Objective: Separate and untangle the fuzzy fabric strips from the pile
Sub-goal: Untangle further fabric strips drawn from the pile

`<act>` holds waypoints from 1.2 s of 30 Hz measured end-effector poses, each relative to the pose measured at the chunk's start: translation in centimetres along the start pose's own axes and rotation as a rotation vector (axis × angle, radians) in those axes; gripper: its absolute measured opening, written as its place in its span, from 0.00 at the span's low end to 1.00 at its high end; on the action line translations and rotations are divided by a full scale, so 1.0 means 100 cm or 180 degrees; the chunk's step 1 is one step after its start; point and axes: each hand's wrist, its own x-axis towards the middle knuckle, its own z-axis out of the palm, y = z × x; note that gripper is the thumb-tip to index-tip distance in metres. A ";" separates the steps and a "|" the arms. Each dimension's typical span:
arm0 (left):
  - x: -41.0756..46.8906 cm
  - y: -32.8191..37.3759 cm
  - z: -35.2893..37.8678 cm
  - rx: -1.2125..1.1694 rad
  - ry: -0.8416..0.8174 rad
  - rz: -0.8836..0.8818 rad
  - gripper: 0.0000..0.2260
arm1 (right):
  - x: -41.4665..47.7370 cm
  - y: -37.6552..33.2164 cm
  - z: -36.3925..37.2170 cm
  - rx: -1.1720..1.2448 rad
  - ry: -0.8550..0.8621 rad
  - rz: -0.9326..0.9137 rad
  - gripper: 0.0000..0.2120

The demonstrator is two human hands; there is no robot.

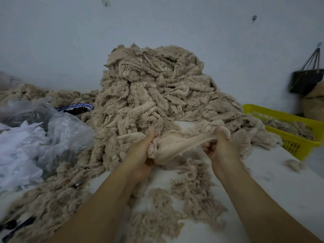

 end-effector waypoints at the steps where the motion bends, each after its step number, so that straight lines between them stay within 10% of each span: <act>1: 0.000 0.002 -0.001 -0.0129 -0.0101 -0.0083 0.17 | 0.002 0.001 -0.001 0.0087 0.0009 0.0035 0.11; 8: 0.009 0.009 -0.012 -0.1374 -0.0531 0.0195 0.09 | 0.001 -0.007 0.000 0.0805 -0.0221 0.0175 0.09; 17: -0.007 0.000 0.013 -0.1487 -0.1083 -0.0053 0.17 | -0.033 0.026 0.030 -0.1990 -0.2173 -0.0716 0.22; 21: -0.012 -0.002 0.018 -0.1064 -0.1199 0.0108 0.19 | -0.027 0.027 0.022 -0.2532 -0.1489 -0.0904 0.08; 31: -0.002 0.013 0.001 -0.1813 -0.0496 0.0303 0.13 | -0.003 0.001 0.006 -0.0978 -0.0149 -0.0217 0.14; 36: -0.011 0.006 0.006 0.0417 -0.0091 0.0891 0.14 | -0.005 0.000 0.006 -0.0774 -0.0494 -0.0116 0.11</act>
